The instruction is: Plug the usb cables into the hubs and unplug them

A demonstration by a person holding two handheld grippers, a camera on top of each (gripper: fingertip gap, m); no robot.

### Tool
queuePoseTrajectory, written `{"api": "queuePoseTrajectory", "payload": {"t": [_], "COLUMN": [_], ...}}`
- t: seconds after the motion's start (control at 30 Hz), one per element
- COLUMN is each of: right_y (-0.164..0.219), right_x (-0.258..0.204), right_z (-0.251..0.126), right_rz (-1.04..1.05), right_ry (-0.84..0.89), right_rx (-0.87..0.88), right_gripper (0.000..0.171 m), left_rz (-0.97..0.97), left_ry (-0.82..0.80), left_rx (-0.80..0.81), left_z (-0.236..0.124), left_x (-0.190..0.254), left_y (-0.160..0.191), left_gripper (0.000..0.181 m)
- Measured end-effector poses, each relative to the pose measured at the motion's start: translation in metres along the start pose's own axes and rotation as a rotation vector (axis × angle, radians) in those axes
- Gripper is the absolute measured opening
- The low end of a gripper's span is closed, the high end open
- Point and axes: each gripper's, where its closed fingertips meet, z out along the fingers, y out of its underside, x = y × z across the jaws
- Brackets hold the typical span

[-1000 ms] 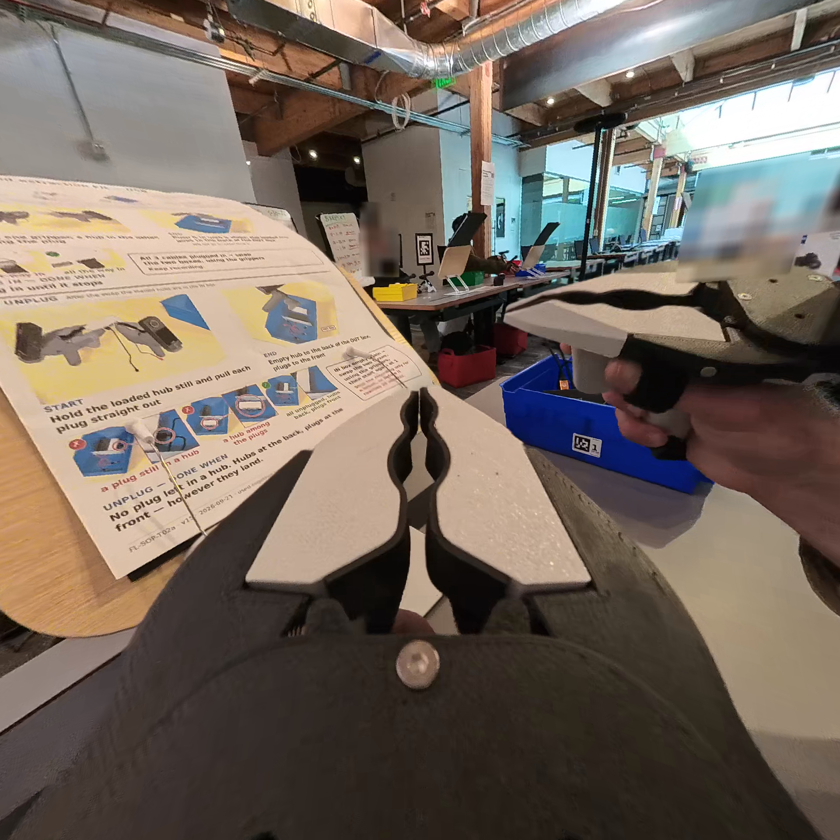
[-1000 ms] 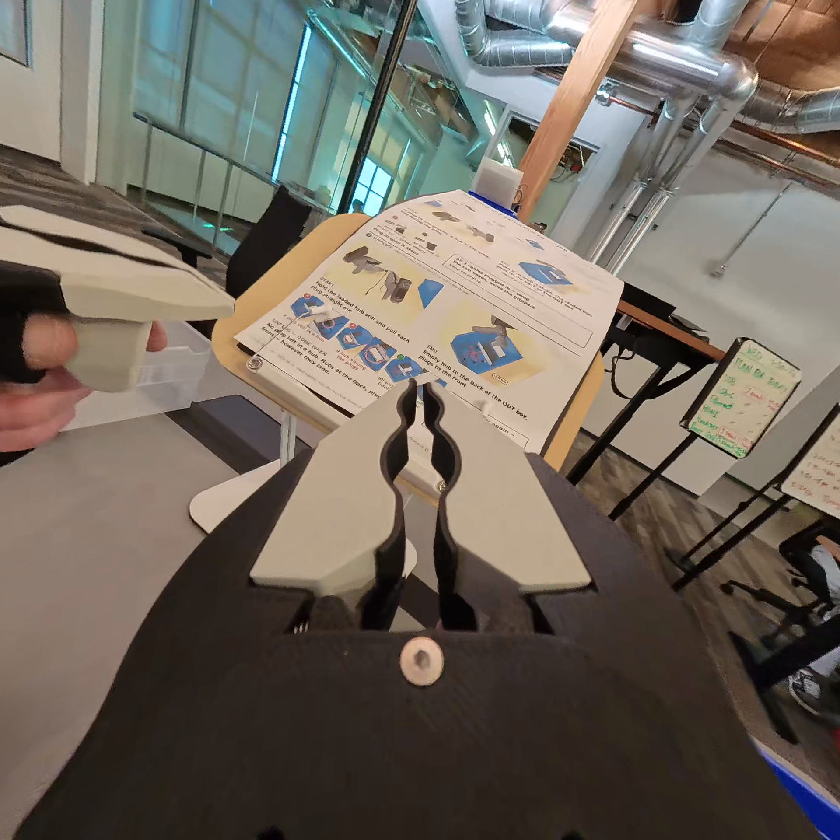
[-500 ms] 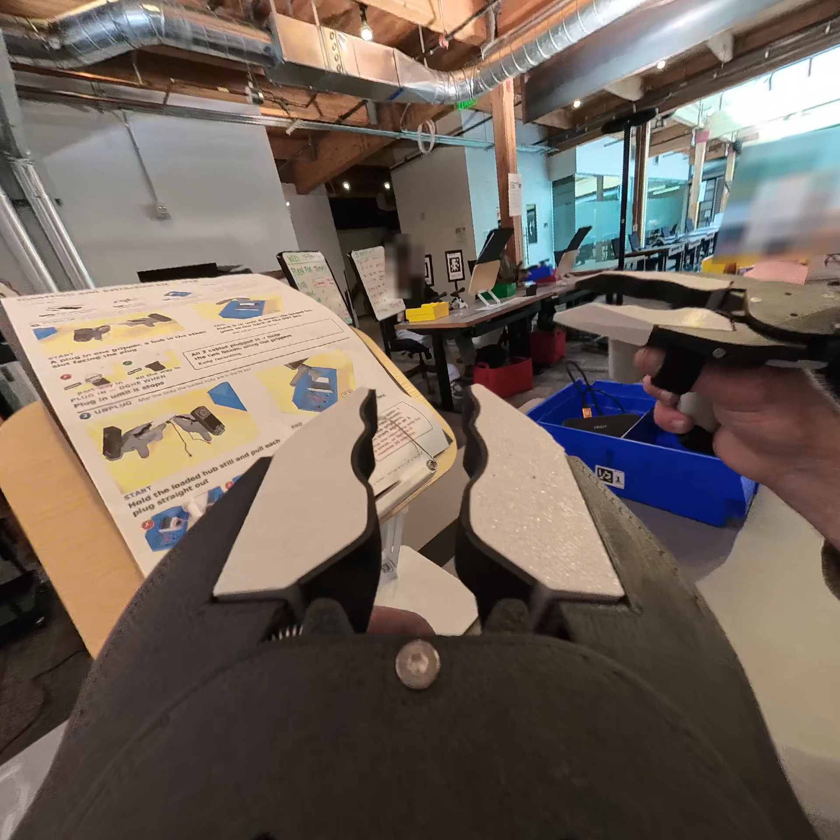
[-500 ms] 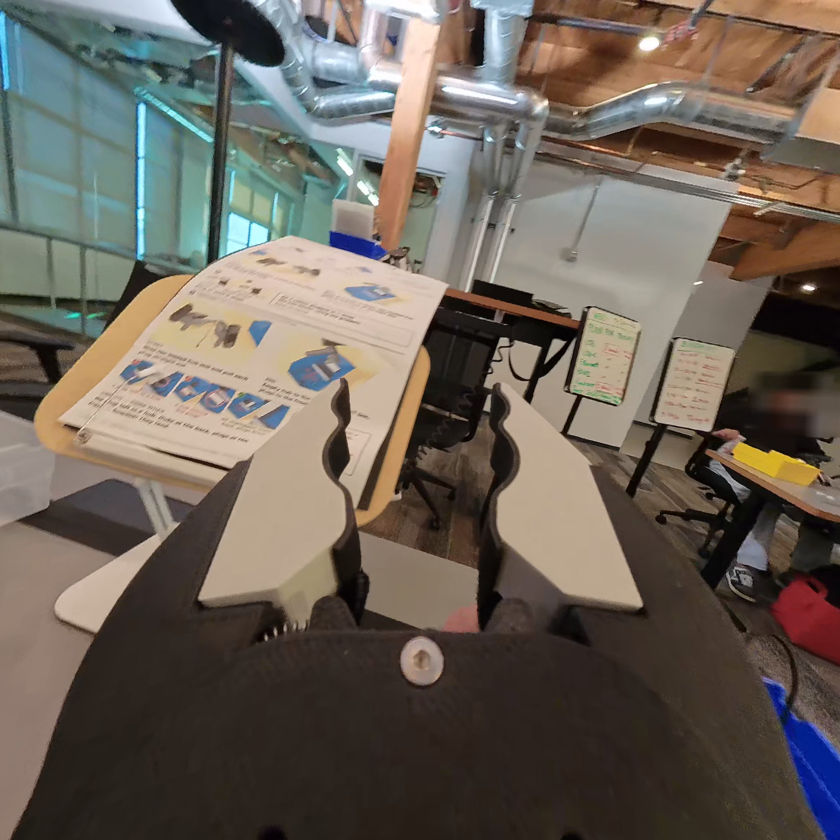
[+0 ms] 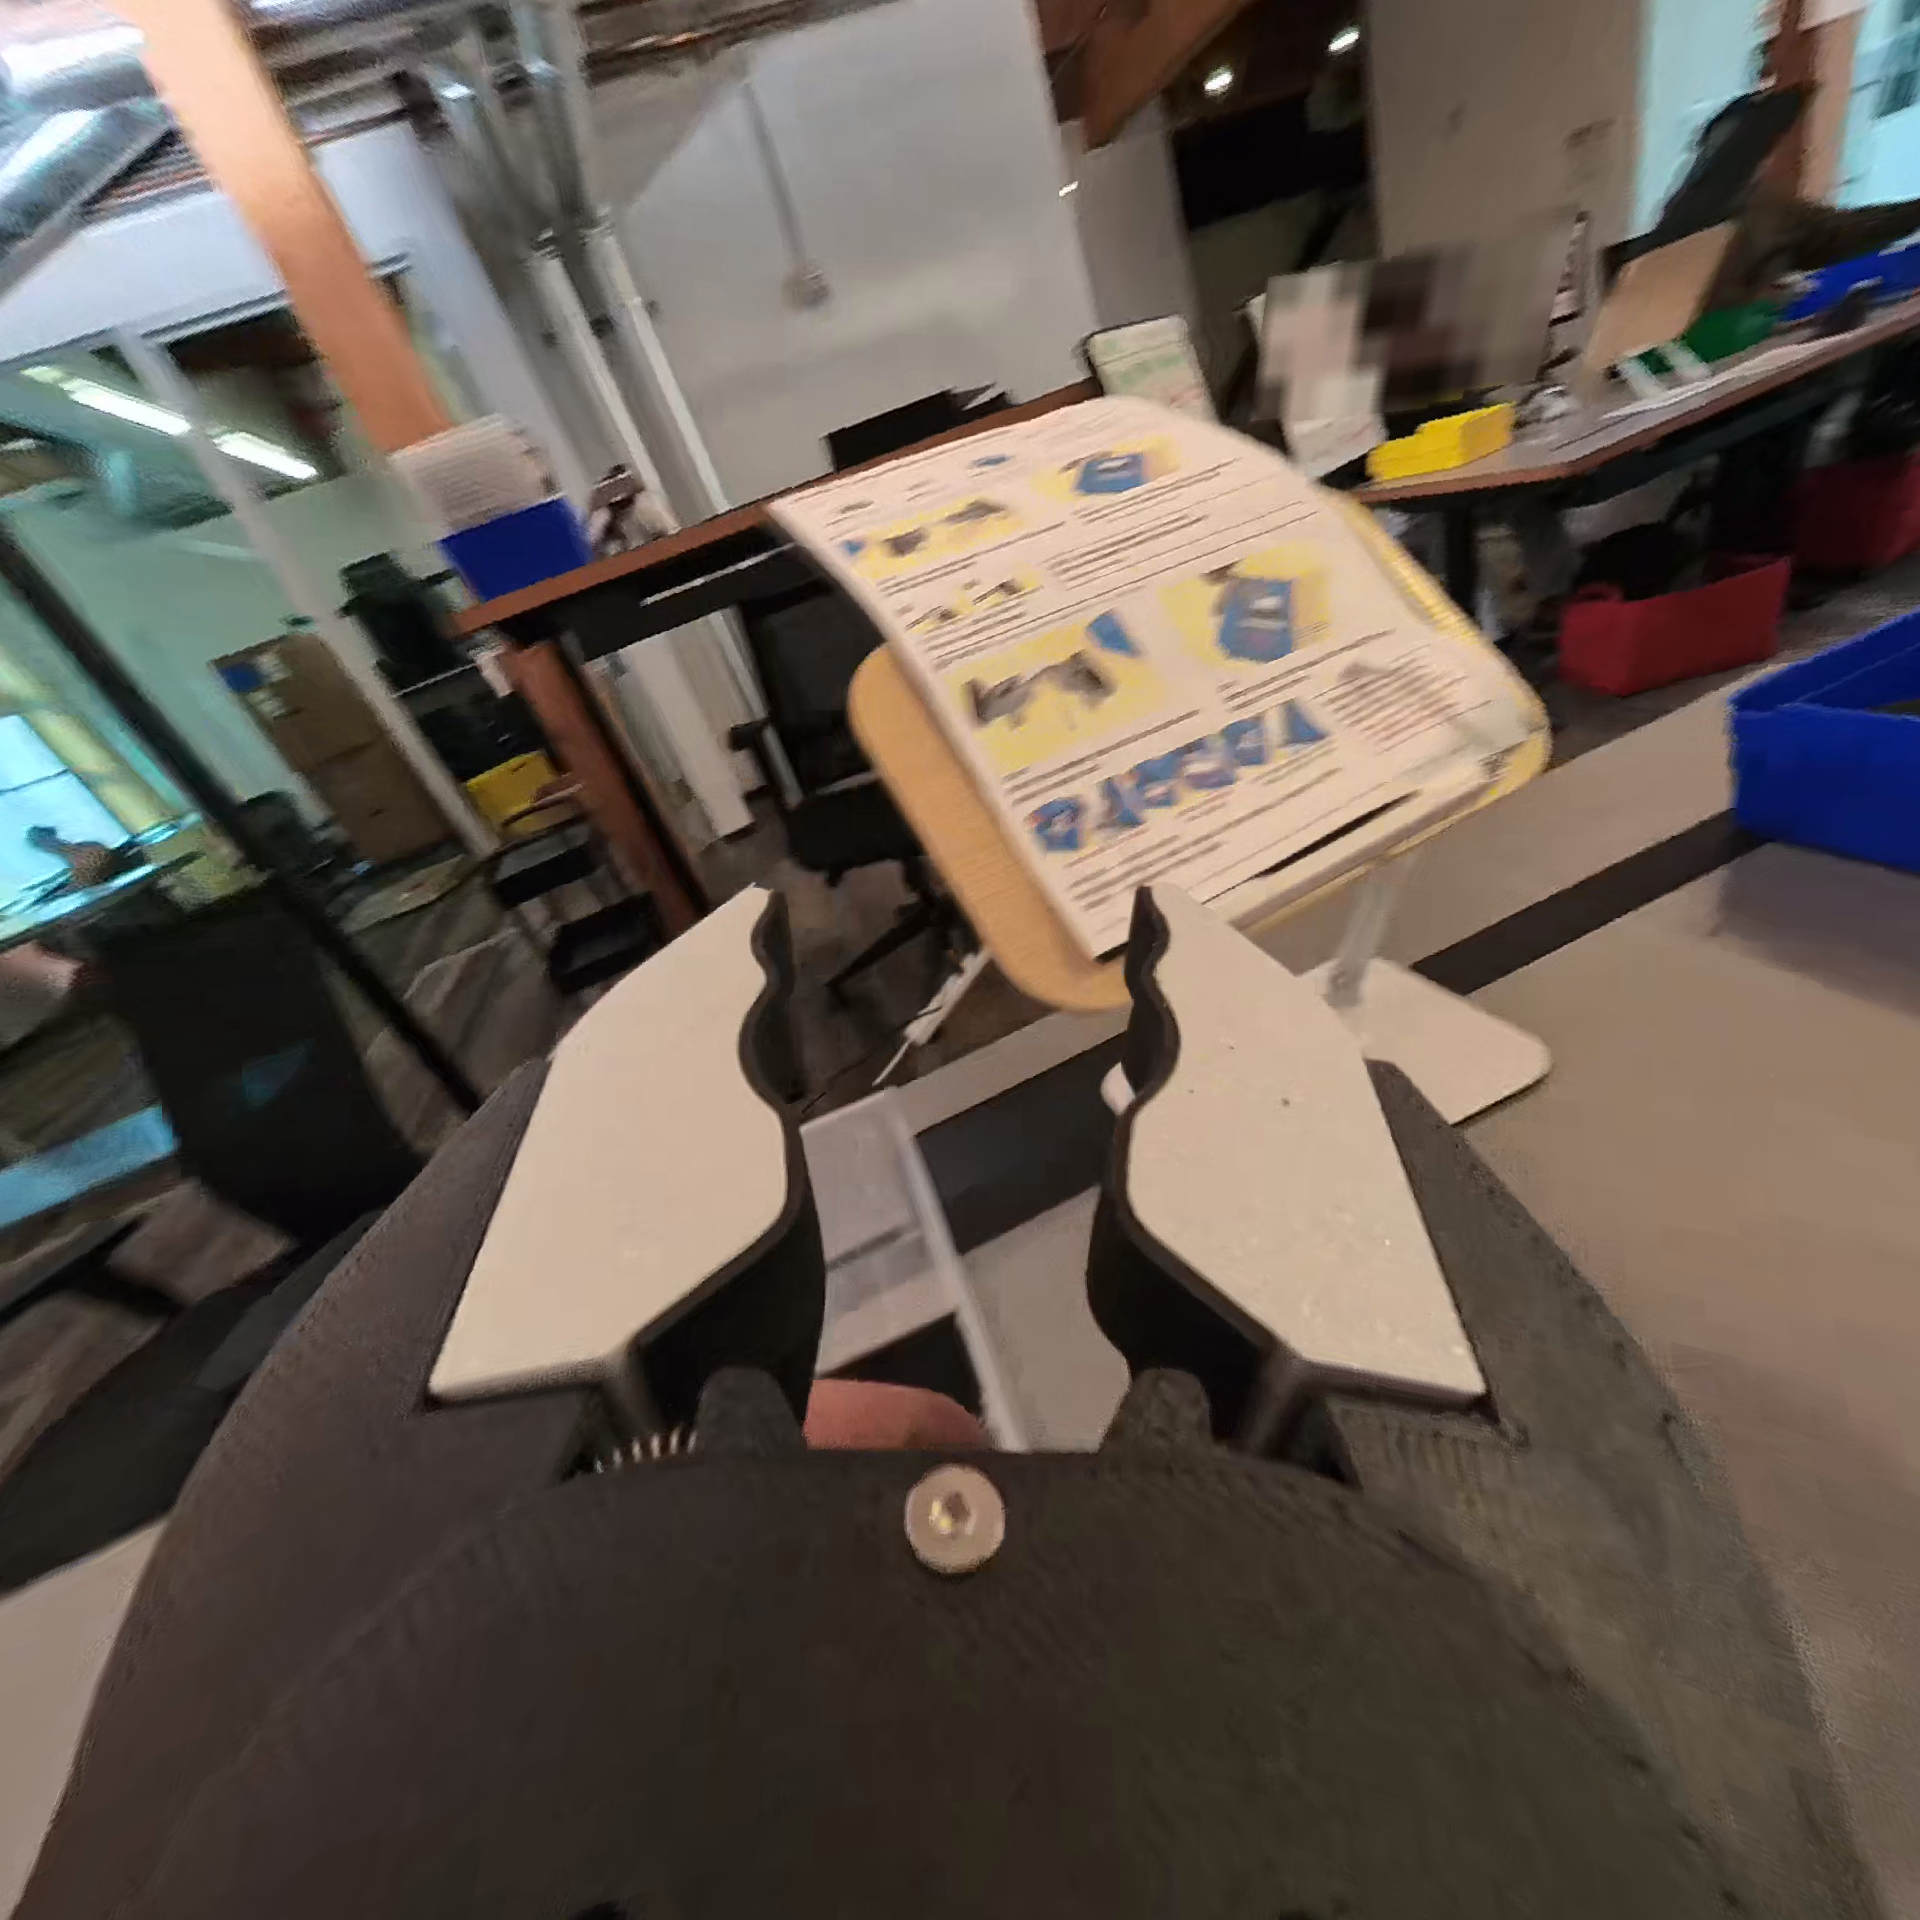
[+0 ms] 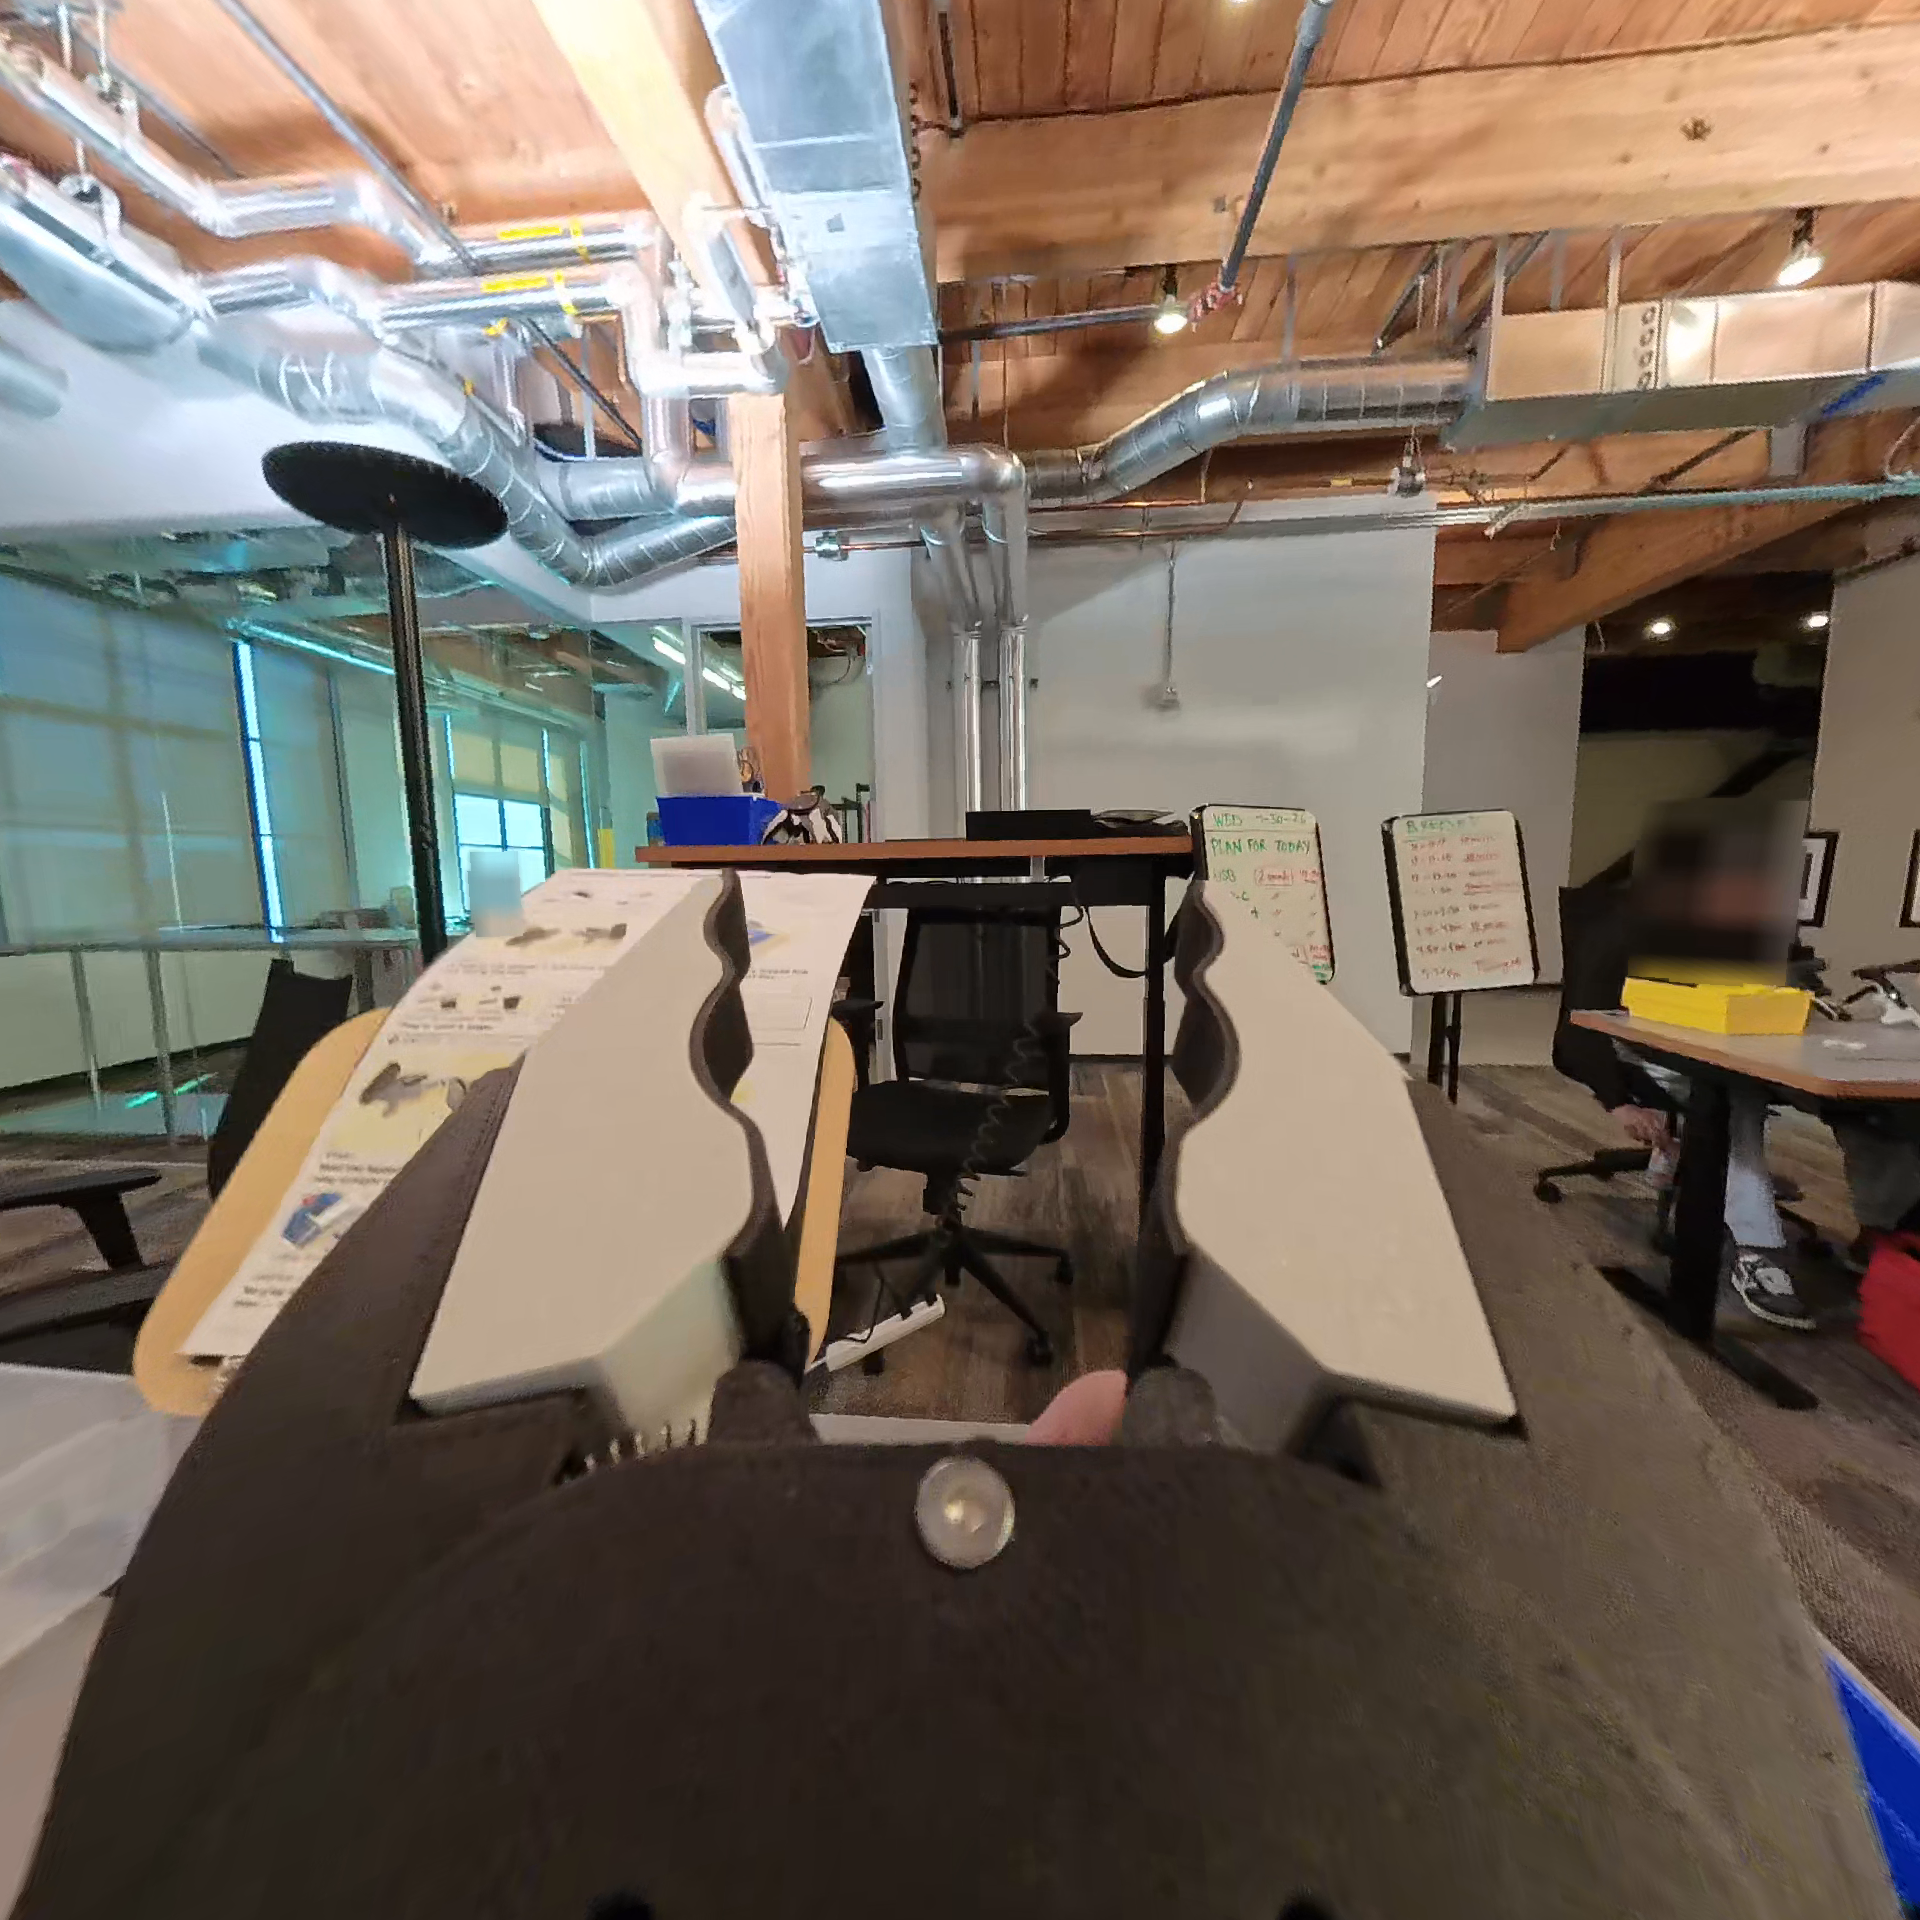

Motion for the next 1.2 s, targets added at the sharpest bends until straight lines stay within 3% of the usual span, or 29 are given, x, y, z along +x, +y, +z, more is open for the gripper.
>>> {"api": "queuePoseTrajectory", "payload": {"t": [0.2,0.37,0.5,0.6,0.73,0.83,1.03,1.2], "right_y": [-0.053,-0.061,-0.01,0.043,0.101,0.139,0.198,0.228], "right_x": [0.03,0.097,0.158,0.209,0.256,0.286,0.313,0.32], "right_z": [-0.013,-0.039,-0.072,-0.102,-0.128,-0.144,-0.161,-0.164], "right_rz": [-0.078,-0.241,-0.243,-0.214,-0.004,0.015,0.012,0.007], "right_ry": [-0.005,0.095,0.119,0.174,0.197,0.236,0.258,0.247], "right_rx": [-0.076,-0.211,-0.415,-0.57,-0.621,-0.681,-0.821,-0.888], "right_gripper": [0.084,0.084,0.089,0.089,0.102,0.108,0.111,0.108], "left_rz": [-0.092,-0.189,-0.288,-0.324,-0.421,-0.394,-0.35,-0.357], "left_ry": [-0.262,-0.376,-0.341,-0.309,-0.252,-0.283,-0.295,-0.26], "left_rx": [-0.087,-0.171,-0.261,-0.327,-0.378,-0.395,-0.501,-0.553], "left_z": [-0.096,-0.128,-0.118,-0.102,-0.083,-0.076,-0.061,-0.049], "left_x": [-0.111,-0.164,-0.173,-0.172,-0.172,-0.181,-0.187,-0.18], "left_y": [0.055,0.11,0.162,0.195,0.227,0.24,0.272,0.293], "left_gripper": [0.062,0.069,0.083,0.079,0.079,0.084,0.1,0.094]}}
